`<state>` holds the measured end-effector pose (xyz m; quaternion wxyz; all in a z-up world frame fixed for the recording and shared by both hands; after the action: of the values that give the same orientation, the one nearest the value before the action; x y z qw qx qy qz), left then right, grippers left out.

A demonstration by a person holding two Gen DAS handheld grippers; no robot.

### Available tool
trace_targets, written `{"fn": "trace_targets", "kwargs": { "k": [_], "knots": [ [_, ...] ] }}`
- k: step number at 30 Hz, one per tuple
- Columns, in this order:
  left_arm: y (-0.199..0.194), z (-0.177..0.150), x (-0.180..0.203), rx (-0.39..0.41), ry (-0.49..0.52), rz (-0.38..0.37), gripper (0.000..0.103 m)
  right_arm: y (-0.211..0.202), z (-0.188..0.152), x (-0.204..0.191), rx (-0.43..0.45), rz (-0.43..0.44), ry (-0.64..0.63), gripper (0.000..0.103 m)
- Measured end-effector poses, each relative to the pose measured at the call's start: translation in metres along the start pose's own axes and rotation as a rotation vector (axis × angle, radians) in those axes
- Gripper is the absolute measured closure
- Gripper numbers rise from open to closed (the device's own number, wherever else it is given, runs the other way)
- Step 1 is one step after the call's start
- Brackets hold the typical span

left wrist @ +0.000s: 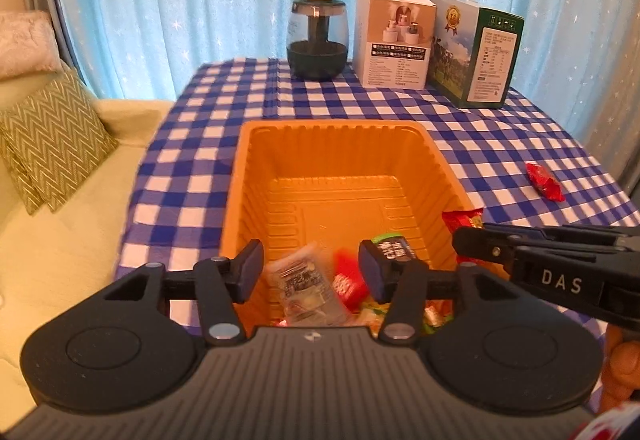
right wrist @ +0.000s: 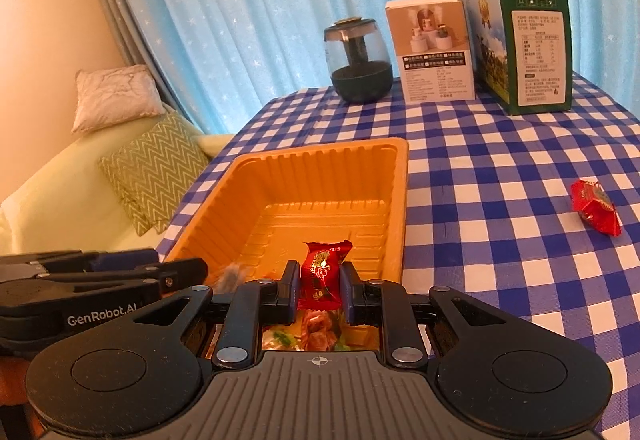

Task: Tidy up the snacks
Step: 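Lower both held snacks into the orange tray and open both tools, then move both tools back toward the last red candies on the table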

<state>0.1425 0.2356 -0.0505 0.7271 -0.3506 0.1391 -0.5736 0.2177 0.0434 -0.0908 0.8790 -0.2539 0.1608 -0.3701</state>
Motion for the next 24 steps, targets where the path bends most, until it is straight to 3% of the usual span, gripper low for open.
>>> {"fn": "trace_targets", "kwargs": {
  "k": [19,20,23,24],
  "knots": [
    [-0.027,-0.015,-0.028,0.019,-0.061,0.028,0.051,0.004,0.001,-0.015,0.000,0.118,-0.015,0.081],
    [-0.027,-0.016,-0.027,0.018,-0.061,0.029,0.051,0.005,0.001,-0.015,-0.004,0.114,-0.014,0.079],
    [-0.027,-0.019,-0.027,0.014,-0.063,0.027,0.051,0.001,0.000,-0.009,0.016,0.077,0.004,0.057],
    [-0.028,-0.020,-0.026,0.013,-0.062,0.027,0.051,-0.002,0.000,-0.006,0.027,0.061,0.019,0.053]
  ]
}}
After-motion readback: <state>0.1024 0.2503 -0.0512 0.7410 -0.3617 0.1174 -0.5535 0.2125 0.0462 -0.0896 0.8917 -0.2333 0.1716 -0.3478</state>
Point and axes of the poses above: each gripper's, at about its wrist camera, not at the fingertips, and y roughly the way its jaws point, x to its right, z to its top, the point moved 1 cm from there along y, roughly the way its jaws point, and after that the axes turned 15 degrees about -y, right-handed, at the moved point
